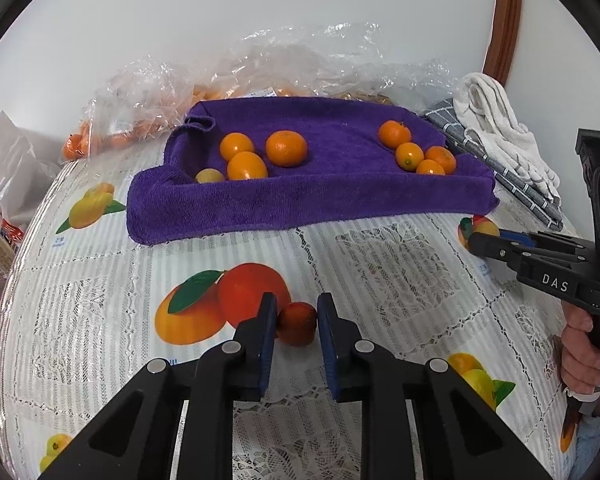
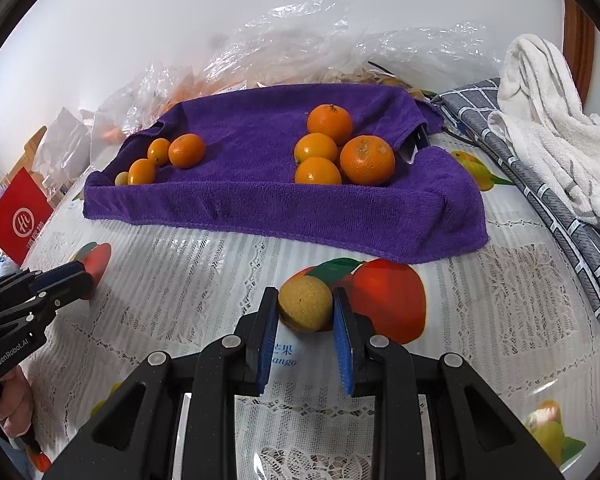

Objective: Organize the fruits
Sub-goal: 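Lift both held fruits and carry them over the purple towel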

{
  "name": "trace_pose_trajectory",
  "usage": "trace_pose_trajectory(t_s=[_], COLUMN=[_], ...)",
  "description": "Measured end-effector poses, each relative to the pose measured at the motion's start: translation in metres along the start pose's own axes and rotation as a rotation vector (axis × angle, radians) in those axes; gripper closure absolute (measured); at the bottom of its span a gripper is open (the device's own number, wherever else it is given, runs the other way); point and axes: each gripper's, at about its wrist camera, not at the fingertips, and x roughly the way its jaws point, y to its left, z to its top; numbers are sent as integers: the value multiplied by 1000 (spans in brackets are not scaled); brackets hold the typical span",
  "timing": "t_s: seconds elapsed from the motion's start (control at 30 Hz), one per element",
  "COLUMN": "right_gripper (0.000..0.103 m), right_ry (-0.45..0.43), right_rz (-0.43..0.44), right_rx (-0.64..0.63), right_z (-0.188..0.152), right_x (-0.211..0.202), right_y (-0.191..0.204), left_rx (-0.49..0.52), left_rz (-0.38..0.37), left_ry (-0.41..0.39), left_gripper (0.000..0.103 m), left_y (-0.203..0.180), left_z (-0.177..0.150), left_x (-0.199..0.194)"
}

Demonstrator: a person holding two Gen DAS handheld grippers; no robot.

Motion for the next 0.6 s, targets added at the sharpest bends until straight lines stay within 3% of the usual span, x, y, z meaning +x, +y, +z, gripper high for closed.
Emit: trace_pose_trajectory(t_s=[0.6], right_gripper=[76], right_ry=[-31], right_rz=[2], right_rx=[7], right_z=[1], right_x=[-5], right_y=[0], left_rx=[19], left_rz=[-4], left_ry=[34], left_gripper=[80], left_y=[-3], left_z=[-1], left_x=[7])
